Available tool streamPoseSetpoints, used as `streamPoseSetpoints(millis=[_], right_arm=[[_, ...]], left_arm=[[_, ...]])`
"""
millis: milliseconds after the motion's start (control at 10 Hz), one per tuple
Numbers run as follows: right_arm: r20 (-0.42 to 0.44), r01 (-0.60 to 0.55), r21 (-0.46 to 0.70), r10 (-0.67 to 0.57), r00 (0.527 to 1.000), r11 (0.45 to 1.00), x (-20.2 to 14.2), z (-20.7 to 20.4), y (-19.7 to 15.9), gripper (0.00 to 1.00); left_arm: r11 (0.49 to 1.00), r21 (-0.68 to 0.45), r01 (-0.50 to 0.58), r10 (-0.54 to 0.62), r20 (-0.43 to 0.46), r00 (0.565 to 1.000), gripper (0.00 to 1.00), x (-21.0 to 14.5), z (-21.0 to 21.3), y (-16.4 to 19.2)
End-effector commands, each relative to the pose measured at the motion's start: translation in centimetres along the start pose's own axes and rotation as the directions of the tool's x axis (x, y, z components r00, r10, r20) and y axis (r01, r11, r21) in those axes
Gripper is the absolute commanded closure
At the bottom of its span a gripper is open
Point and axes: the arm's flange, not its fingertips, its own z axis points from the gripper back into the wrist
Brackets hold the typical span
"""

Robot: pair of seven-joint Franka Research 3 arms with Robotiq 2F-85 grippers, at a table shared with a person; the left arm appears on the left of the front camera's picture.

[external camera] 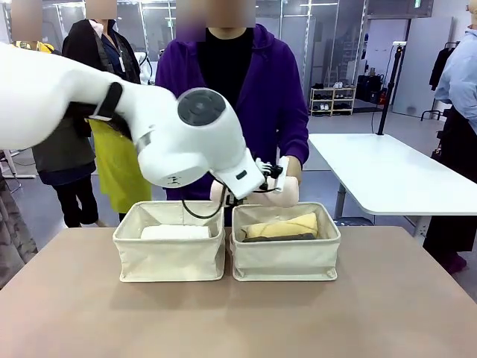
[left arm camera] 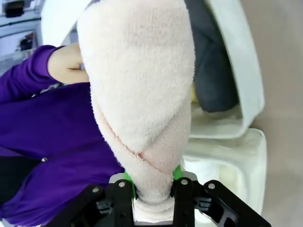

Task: Divide the towels into two baskets.
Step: Pick up one hotel-folded towel from the bottom of the table and place it in the Fabric basket indicated by the person.

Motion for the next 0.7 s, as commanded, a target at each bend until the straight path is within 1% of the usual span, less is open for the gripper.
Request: streamPoseSetpoints(millis=[0, 100, 200, 400, 600], right_arm=[[0.007, -0.009, 0.010, 0.009, 1.000, 1.000, -0.2, 0.1, 0.2, 0.00], [0.007, -0.009, 0.010, 0.009, 1.000, 1.000, -0.2, 0.1, 0.2, 0.00], [0.007, -0.009, 0.010, 0.009, 1.000, 1.000, -0.2, 0.1, 0.2, 0.00], [0.007, -0.009, 0.010, 0.009, 1.000, 1.000, -0.2, 0.1, 0.2, 0.00], [0.007, -0.009, 0.010, 0.009, 1.000, 1.000, -0.2, 0.1, 0.2, 0.00]], left_arm=[[0.999, 0.049, -0.014, 0.019, -0.091, 0.996, 0.67, 4.2, -3.2, -0.1], [0.999, 0.040, -0.012, 0.016, -0.087, 0.996, 0.67, 5.0, -4.1, 0.0], [0.999, 0.044, -0.017, 0.022, -0.102, 0.995, 0.67, 5.7, -5.0, 0.0], [0.997, 0.036, -0.071, 0.075, -0.139, 0.987, 0.67, 5.7, -6.8, -1.1], [0.998, 0.031, -0.061, 0.065, -0.132, 0.989, 0.67, 5.7, -7.7, -1.8]])
